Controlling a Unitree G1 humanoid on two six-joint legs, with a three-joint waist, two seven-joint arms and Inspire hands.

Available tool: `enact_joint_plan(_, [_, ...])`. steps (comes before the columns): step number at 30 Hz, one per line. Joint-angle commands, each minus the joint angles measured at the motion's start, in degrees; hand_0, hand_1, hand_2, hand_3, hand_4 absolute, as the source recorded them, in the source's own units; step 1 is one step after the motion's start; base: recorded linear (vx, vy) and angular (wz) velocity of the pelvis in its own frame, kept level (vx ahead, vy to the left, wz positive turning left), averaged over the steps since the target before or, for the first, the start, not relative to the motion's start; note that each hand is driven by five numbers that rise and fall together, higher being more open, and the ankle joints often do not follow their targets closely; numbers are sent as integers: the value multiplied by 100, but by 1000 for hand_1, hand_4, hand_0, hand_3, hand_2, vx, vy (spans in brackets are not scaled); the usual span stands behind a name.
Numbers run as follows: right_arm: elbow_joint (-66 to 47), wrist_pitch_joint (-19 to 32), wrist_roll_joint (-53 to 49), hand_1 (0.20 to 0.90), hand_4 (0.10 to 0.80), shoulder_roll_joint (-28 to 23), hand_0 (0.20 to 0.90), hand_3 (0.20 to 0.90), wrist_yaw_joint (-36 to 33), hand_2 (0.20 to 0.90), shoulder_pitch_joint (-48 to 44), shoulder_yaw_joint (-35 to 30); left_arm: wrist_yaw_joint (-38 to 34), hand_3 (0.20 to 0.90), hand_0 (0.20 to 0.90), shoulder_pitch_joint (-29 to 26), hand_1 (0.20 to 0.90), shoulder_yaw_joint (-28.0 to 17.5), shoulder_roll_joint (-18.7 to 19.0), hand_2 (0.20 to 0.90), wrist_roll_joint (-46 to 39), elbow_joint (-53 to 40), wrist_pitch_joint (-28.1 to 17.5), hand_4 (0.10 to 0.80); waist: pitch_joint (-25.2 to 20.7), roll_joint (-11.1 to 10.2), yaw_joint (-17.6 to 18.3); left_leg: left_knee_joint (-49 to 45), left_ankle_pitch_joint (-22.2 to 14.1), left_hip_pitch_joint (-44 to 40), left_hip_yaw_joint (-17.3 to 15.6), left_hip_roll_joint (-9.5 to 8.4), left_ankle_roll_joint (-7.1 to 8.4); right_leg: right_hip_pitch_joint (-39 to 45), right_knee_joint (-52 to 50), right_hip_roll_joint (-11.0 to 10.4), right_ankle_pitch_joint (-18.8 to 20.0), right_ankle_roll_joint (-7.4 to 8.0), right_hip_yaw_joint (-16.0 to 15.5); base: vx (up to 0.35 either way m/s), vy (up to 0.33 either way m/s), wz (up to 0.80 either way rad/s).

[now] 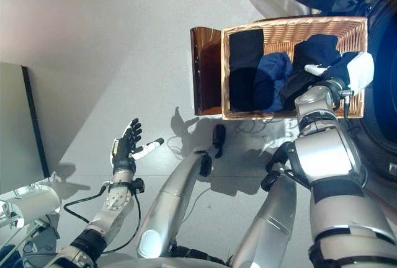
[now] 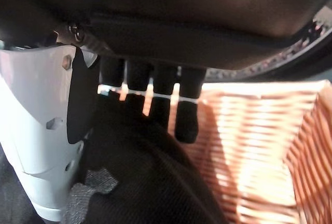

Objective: Pick up the clothes and place them into the washing machine

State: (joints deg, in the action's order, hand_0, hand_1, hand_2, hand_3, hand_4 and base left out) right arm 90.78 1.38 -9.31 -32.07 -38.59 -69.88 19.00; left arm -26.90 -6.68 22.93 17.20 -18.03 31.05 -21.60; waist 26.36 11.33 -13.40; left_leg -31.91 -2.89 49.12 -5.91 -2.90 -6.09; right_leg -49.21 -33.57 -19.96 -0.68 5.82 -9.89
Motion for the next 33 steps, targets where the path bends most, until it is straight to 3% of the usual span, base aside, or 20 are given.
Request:
enact_joint_plan(1, [-544, 581, -547, 200, 300, -418, 200, 200, -107, 200, 88, -75, 35, 900, 900, 243, 900, -300, 212, 900, -151, 294, -213, 800, -350, 159, -15, 696, 72, -270, 246, 51, 698, 701, 151, 196, -526, -105, 44, 25, 0, -16])
enact_joint_plan(9, [-1334, 1340, -2239, 200, 300, -173, 200, 200, 291, 200, 876, -1139, 419, 900, 900, 328, 900, -111, 127, 900, -267, 830, -111, 800, -533, 246, 234, 1473, 280, -1208, 159, 29, 753, 1629, 1023, 220, -246, 43, 23, 51, 16, -15])
enact_joint_plan(13, [-1917, 2112, -4118, 200, 300, 561, 200, 200, 828, 200, 1674, -2098, 578, 900, 900, 380, 900, 49, 29, 900, -193, 1062, -32, 800, -634, 404, 346, 1888, 509, -1660, 52, 48, 712, 1998, 1526, 223, 41, 67, 39, 22, 50, -20])
enact_joint_plan(15, [-1982, 2215, -4309, 200, 300, 689, 200, 200, 880, 200, 1812, -2211, 627, 900, 900, 420, 900, 67, 15, 900, -215, 1087, -14, 800, -665, 425, 348, 1933, 506, -1735, 48, 50, 705, 2062, 1594, 229, 55, 76, 59, 56, 26, -16])
enact_joint_plan(16, [-2296, 2510, -5037, 200, 300, 1099, 200, 200, 1283, 200, 2134, -2530, 695, 900, 900, 426, 900, 108, -46, 900, -195, 1121, -3, 800, -689, 478, 375, 1950, 496, -1807, 16, 50, 693, 2117, 1642, 214, 61, 85, 76, 49, 13, -14])
enact_joint_plan(20, [-2714, 2927, -5987, 200, 300, 1522, 200, 200, 1807, 200, 2327, -3044, 917, 900, 900, 523, 900, 209, -165, 900, -238, 1089, -54, 800, -778, 650, 361, 2015, 484, -1852, 44, 11, 679, 2150, 1656, 158, 26, 105, 81, 40, 0, -13])
enact_joint_plan(30, [-2997, 3550, -6268, 200, 300, 1307, 200, 200, 1631, 200, 2038, -3618, 1081, 900, 900, 669, 900, 389, -251, 900, -375, 1288, -97, 800, -937, 986, 308, 2061, 462, -1903, 71, -58, 695, 2130, 1562, 123, -86, 126, 136, 31, 7, 2])
enact_joint_plan(33, [-3080, 3665, -6112, 200, 300, 800, 200, 200, 1422, 200, 1752, -3765, 1105, 900, 900, 727, 900, 368, -246, 900, -450, 1324, -149, 800, -1006, 1087, 307, 2076, 438, -1908, 45, -75, 695, 2098, 1571, 101, -95, 134, 204, 28, 16, 0])
